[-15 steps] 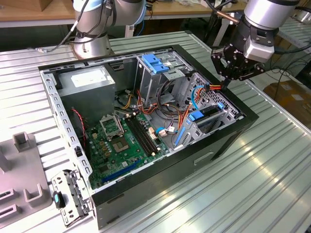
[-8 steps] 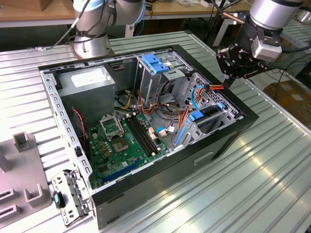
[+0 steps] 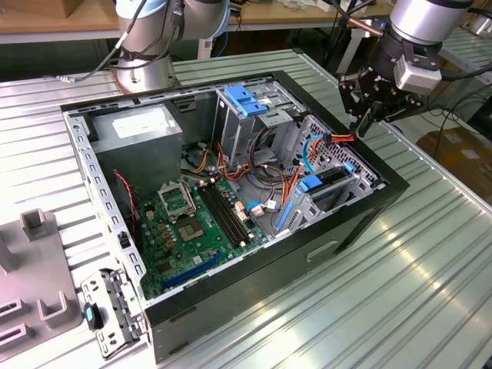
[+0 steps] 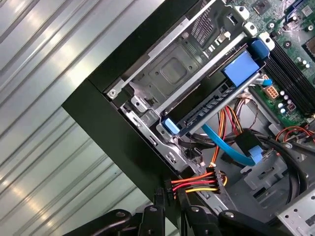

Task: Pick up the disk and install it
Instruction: 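Insert the first disk wire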

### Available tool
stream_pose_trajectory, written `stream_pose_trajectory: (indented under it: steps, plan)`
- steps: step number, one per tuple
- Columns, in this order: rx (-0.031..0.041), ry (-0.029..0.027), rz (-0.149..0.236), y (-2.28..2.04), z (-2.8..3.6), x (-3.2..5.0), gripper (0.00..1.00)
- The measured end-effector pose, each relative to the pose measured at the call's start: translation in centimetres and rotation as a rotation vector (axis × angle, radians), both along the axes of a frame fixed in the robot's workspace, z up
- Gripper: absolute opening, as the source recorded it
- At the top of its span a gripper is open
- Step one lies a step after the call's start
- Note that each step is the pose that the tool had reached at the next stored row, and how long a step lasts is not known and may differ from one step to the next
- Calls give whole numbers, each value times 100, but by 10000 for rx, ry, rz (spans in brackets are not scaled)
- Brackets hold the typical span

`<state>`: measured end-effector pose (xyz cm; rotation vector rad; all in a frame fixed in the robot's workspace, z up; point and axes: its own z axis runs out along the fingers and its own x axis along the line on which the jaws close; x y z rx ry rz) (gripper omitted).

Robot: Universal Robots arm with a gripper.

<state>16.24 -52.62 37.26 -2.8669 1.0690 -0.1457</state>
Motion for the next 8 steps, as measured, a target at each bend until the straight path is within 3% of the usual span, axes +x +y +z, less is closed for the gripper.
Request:
stream_pose_trajectory:
  steps: [3, 4, 5, 8]
  plan:
    - [2, 0, 666, -2, -7, 0, 25]
    - [0, 0, 844, -5, -10, 0, 31]
    - [4, 0, 1006, -9, -21, -1, 31]
    - [-1, -2, 1033, -42, -43, -10, 31]
